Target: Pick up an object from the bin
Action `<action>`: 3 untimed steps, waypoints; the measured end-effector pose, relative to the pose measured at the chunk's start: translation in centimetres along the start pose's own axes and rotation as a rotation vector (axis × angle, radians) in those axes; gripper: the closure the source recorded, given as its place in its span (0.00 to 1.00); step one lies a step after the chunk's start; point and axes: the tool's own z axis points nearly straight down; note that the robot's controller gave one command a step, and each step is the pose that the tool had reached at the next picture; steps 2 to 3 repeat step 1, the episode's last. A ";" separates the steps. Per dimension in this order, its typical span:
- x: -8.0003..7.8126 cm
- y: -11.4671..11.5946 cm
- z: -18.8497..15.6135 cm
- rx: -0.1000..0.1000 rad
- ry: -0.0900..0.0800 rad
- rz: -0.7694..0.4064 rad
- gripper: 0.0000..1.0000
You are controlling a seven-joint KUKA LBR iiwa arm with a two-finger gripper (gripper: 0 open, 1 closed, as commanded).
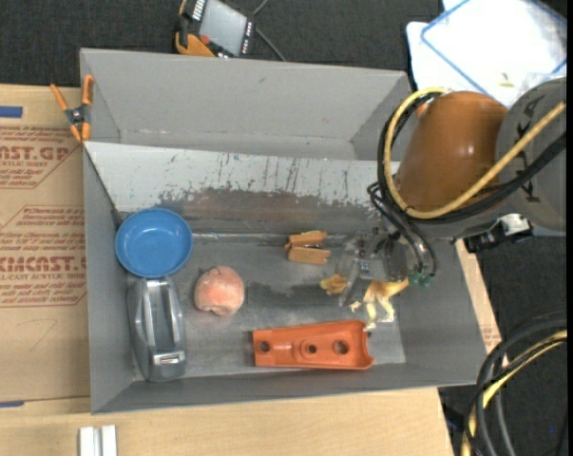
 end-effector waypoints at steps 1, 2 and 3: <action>-0.5 0.1 -1.8 -0.001 -0.018 0.001 1.00; -0.5 0.1 -1.8 -0.001 -0.018 0.001 1.00; -0.5 0.1 -1.8 -0.001 -0.018 0.001 1.00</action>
Offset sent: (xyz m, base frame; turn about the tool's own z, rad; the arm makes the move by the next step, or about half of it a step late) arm 0.0571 0.0315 0.0252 -0.3105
